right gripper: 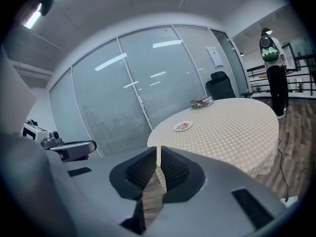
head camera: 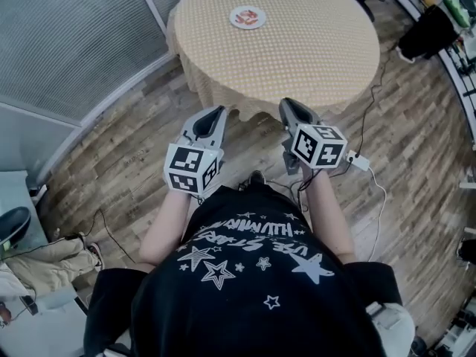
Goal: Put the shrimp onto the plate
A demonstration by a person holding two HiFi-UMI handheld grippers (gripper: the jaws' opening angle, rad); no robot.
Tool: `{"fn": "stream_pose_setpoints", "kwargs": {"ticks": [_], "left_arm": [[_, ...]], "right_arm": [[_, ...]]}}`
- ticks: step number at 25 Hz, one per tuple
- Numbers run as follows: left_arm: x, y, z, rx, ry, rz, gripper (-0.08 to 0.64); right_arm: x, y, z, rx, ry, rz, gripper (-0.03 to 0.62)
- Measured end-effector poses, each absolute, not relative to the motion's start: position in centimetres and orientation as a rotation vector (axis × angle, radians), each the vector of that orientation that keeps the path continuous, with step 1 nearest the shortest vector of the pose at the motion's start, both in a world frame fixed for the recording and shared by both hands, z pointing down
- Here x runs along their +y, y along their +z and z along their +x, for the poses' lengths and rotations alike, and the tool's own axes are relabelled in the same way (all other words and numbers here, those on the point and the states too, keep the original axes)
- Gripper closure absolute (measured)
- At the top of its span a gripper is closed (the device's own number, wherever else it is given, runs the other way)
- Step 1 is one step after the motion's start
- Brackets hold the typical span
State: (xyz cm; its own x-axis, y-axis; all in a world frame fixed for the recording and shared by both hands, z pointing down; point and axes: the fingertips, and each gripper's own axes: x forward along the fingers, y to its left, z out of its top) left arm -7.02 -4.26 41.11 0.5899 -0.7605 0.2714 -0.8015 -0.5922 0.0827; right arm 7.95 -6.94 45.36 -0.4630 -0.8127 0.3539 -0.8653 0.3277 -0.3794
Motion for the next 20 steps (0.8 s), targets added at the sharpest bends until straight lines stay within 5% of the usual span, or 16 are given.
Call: {"fn": "stream_pose_setpoints", "kwargs": {"ticks": [20], "left_arm": [[3.2, 40.4, -12.0, -1.286, 0.191, 2.641, 0.551]], "right_arm": [[1.8, 42.5, 4.3, -2.441, 0.673, 1.619, 0.551]]}}
